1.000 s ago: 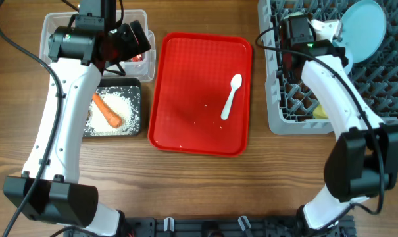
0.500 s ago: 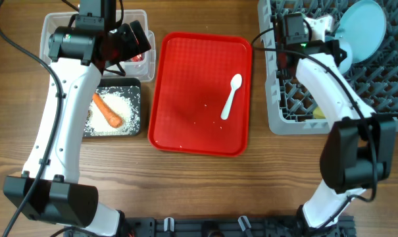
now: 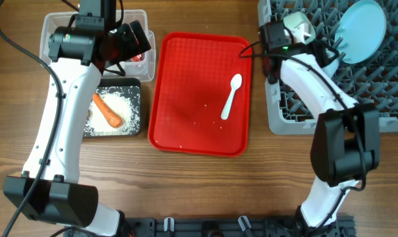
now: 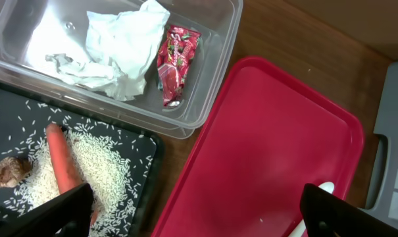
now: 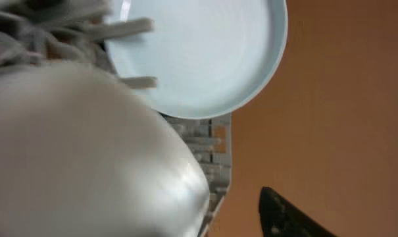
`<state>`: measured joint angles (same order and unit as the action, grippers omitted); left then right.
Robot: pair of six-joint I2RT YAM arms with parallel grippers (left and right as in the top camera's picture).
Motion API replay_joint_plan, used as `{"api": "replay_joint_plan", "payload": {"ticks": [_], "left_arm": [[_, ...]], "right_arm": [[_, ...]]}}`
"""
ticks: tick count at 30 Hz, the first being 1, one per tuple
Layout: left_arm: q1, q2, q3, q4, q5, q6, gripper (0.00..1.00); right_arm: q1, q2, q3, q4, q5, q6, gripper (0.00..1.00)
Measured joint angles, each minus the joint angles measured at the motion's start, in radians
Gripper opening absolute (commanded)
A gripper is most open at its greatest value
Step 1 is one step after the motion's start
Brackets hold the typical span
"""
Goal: Sort waste into correct bins and load items into the dishwasher rack
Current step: 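Reach the right gripper to the white spoon and grasp it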
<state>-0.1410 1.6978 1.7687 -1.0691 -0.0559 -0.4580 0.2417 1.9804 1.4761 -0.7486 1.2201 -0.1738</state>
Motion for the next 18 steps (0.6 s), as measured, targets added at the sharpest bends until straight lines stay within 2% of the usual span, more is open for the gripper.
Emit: {"api": "replay_joint_plan", "payload": {"ticks": [3, 8, 12, 18], "left_arm": [[0.0, 0.0, 0.0, 0.0, 0.0, 0.0, 1.0], [0.0, 0.0, 0.0, 0.0, 0.0, 0.0, 1.0], [0.0, 0.0, 0.0, 0.0, 0.0, 0.0, 1.0], [0.0, 0.0, 0.0, 0.0, 0.0, 0.0, 1.0]], "right_arm": [[0.044, 0.0, 0.0, -0.004, -0.028, -0.022, 0.82], [0.085, 0.0, 0.0, -0.005, -0.047, -0.037, 0.91], [0.087, 0.0, 0.0, 0.011, -0.05, -0.038, 0.94], [0.087, -0.071, 0.0, 0.154, -0.106, -0.064, 0.95]]}}
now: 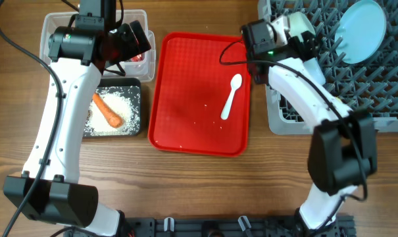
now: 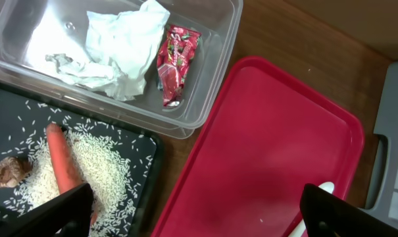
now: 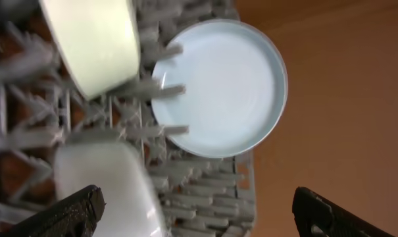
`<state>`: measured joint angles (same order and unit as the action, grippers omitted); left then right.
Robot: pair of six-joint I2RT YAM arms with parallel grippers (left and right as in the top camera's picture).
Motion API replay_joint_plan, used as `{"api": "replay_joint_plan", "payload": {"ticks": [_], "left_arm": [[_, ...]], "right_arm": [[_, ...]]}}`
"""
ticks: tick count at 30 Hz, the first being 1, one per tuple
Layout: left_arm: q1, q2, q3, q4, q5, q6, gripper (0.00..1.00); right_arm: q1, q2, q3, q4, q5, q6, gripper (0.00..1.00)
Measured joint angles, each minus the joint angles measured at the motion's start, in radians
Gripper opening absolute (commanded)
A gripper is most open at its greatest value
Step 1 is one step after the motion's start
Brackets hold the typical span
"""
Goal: Sort waste into correct bins and load items into the dishwasher rack
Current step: 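Reach the right gripper to the white spoon and grasp it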
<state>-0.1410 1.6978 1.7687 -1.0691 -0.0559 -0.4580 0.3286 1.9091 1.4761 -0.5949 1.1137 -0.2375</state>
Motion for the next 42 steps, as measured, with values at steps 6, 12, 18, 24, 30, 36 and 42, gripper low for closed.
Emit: {"api": "replay_joint_plan", "payload": {"ticks": [6, 12, 18, 24, 30, 36, 42], "left_arm": [[0.0, 0.0, 0.0, 0.0, 0.0, 0.0, 1.0], [0.0, 0.0, 0.0, 0.0, 0.0, 0.0, 1.0], [0.0, 0.0, 0.0, 0.0, 0.0, 0.0, 1.0], [0.0, 0.0, 0.0, 0.0, 0.0, 0.0, 1.0], [0.0, 0.0, 0.0, 0.0, 0.0, 0.0, 1.0], [0.0, 0.0, 0.0, 0.0, 0.0, 0.0, 1.0], [0.0, 0.0, 0.0, 0.0, 0.0, 0.0, 1.0]], "right_arm": [[0.01, -0.19, 0.004, -0.08, -0.65, 0.047, 0.86], [0.039, -0.18, 0.004, -0.062, -1.384, 0.336, 1.0], [0.093, -0.056, 0.004, -0.11, -1.468, 0.619, 1.0], [0.119, -0.003, 0.002, -0.236, -1.307, 0.835, 0.98], [0.119, -0.003, 0.002, -0.238, -1.211, 0.873, 0.87], [0.097, 0.001, 0.002, -0.232, -1.125, 0.877, 0.81], [0.057, 0.034, 0.002, -0.232, -1.148, 0.88, 0.74]]}}
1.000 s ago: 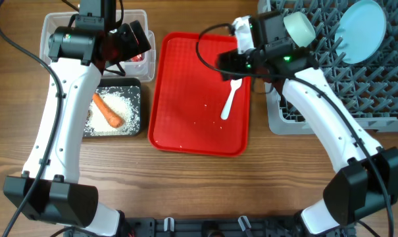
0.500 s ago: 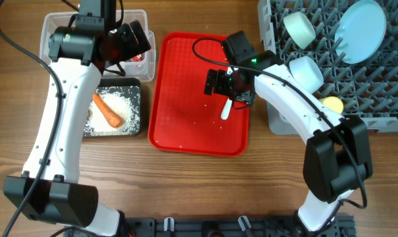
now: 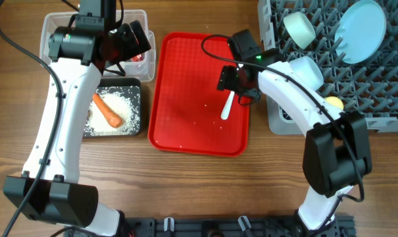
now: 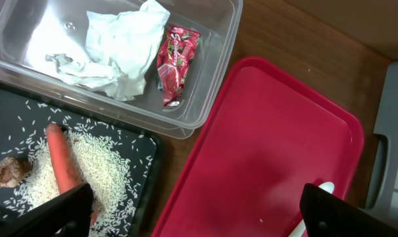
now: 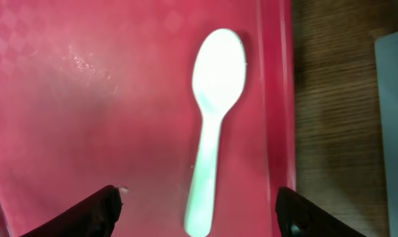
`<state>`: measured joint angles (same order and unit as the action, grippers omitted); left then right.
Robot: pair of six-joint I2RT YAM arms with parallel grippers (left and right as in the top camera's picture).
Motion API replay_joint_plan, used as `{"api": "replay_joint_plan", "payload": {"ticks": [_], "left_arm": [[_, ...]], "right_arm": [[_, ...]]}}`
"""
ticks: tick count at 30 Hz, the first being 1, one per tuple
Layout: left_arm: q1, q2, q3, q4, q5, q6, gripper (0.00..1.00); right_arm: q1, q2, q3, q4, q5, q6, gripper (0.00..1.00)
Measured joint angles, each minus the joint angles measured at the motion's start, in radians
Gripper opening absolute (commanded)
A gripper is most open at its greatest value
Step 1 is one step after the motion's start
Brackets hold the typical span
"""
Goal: Sort waste into correct bins and load items into the dishwasher rack
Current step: 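Reach the right gripper to the white spoon and grasp it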
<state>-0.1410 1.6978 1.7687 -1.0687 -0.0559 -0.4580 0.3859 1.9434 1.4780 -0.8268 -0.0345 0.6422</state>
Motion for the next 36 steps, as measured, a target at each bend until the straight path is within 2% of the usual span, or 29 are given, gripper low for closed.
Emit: {"api": "replay_joint_plan", "payload": {"ticks": [7, 10, 15, 21, 26, 32, 36], "left_arm": [[0.0, 0.0, 0.0, 0.0, 0.0, 0.0, 1.0], [0.0, 0.0, 0.0, 0.0, 0.0, 0.0, 1.0], [0.0, 0.0, 0.0, 0.0, 0.0, 0.0, 1.0], [0.0, 0.0, 0.0, 0.0, 0.0, 0.0, 1.0], [0.0, 0.0, 0.0, 0.0, 0.0, 0.0, 1.0], [0.0, 0.0, 0.0, 0.0, 0.0, 0.0, 1.0], [0.0, 0.0, 0.0, 0.0, 0.0, 0.0, 1.0]], "right_arm": [[-0.082, 0.062, 0.0, -0.001, -0.157, -0.068, 0.7], [-0.079, 0.062, 0.0, -0.004, -0.177, -0.072, 0.67], [-0.076, 0.062, 0.0, 0.066, -0.248, -0.031, 0.67], [-0.066, 0.062, 0.0, 0.065, -0.22, 0.045, 0.66], [-0.064, 0.062, 0.0, 0.065, -0.214, 0.054, 0.66], [-0.026, 0.062, 0.0, 0.066, -0.077, 0.054, 0.6], [0.011, 0.074, 0.0, 0.085, 0.008, 0.054, 0.59]]}}
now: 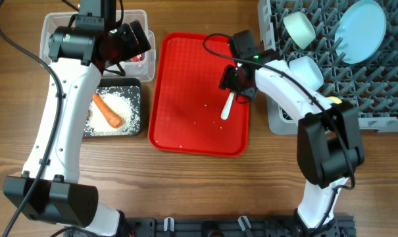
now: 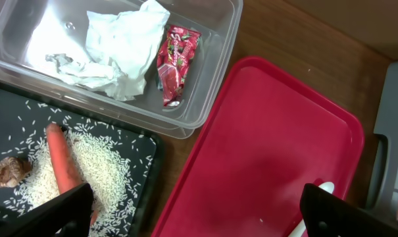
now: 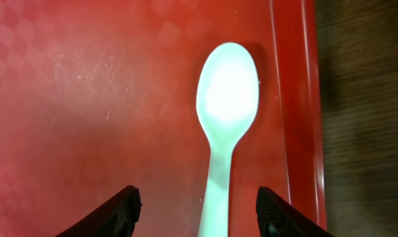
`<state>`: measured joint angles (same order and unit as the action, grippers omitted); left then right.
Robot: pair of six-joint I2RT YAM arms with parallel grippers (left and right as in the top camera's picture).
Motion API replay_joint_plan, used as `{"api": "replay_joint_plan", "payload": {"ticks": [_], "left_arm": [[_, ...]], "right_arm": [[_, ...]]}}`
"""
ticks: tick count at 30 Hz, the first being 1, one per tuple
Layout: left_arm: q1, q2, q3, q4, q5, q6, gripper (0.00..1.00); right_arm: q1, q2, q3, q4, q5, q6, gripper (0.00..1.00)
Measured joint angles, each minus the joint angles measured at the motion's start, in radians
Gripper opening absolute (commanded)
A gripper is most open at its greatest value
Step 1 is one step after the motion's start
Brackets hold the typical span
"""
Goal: Sort waste into correct bins and load items into the dishwasher rack
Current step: 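Reach the right gripper to the white spoon and grasp it, then carry the white spoon with the right gripper and drop it in the rack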
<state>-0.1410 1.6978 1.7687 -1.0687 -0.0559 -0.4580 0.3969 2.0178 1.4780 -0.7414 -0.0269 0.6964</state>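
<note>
A white plastic spoon [image 1: 225,108] [image 3: 225,108] lies on the right side of the red tray [image 1: 192,99], bowl toward the far edge. My right gripper [image 1: 237,80] [image 3: 197,205] hangs open low over it, one finger on each side of the handle, not touching. The left gripper [image 1: 129,38] [image 2: 195,212] is open and empty, high over the clear waste bin [image 2: 205,99], which holds crumpled tissue [image 2: 116,46] and a red wrapper [image 2: 175,62].
The grey dishwasher rack [image 1: 277,115] at the right holds a pale blue plate [image 1: 361,22], a pale green cup [image 1: 299,27] and a white mug [image 1: 305,68]. A black tray [image 1: 134,89] at the left holds rice and a carrot [image 1: 108,110].
My right gripper has come lower over the spoon, which now fills more of the wrist view, and its open fingers stand closer to the handle. The left arm has not moved.
At first my right gripper was at the rack with a white mug close against its camera. Then it was open and back from the rack, the mug left standing there. After that it was open above the spoon on the tray, and now lower.
</note>
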Motion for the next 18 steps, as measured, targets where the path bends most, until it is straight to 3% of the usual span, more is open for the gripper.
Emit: {"api": "replay_joint_plan", "payload": {"ticks": [11, 14, 18], "left_arm": [[0.0, 0.0, 0.0, 0.0, 0.0, 0.0, 1.0], [0.0, 0.0, 0.0, 0.0, 0.0, 0.0, 1.0], [0.0, 0.0, 0.0, 0.0, 0.0, 0.0, 1.0]], "right_arm": [[0.029, 0.078, 0.0, 0.045, 0.108, 0.022, 0.59], [0.03, 0.094, 0.0, 0.053, 0.115, 0.021, 0.5], [0.031, 0.098, 0.002, 0.056, 0.114, 0.026, 0.31]]}}
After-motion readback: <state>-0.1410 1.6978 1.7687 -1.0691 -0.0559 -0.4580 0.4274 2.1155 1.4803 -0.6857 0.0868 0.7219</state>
